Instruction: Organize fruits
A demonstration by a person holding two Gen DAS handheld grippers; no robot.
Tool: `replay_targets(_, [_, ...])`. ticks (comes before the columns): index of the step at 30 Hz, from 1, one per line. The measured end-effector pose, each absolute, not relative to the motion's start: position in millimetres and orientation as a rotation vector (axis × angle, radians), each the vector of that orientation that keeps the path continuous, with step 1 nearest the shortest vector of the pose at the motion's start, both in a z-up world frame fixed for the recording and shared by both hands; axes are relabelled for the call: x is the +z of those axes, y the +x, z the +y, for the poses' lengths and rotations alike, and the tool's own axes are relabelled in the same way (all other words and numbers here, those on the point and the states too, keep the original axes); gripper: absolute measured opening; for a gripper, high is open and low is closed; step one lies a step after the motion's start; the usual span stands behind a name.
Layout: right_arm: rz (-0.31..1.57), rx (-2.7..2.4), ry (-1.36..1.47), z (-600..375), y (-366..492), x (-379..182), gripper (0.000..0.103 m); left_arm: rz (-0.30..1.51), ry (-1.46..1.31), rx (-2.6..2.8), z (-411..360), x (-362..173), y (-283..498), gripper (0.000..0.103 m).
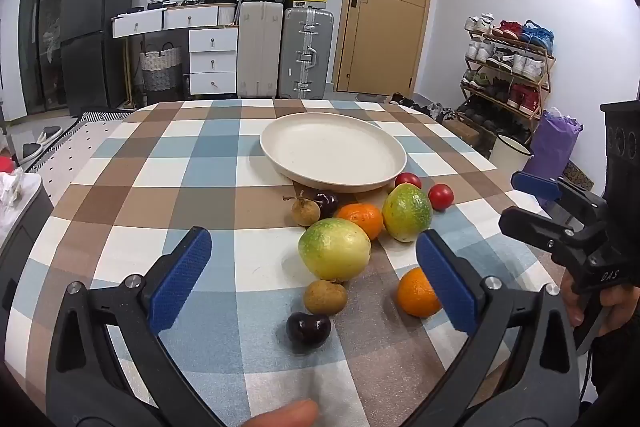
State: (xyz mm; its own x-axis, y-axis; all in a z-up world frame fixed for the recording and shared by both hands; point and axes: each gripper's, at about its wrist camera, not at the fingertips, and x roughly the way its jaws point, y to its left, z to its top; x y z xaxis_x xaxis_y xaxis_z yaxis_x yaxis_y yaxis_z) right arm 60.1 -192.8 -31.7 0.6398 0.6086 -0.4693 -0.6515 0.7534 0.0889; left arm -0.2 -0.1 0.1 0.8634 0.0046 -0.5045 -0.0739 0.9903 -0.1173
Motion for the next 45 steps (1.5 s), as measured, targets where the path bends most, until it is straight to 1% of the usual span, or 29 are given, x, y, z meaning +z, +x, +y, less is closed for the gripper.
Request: replay_targets(45, [0.502, 0.719, -0.092, -192.3, 59.9, -31.8, 0.103, 0.537, -0.131, 0.05, -1.5, -1.2, 0.1, 0.102])
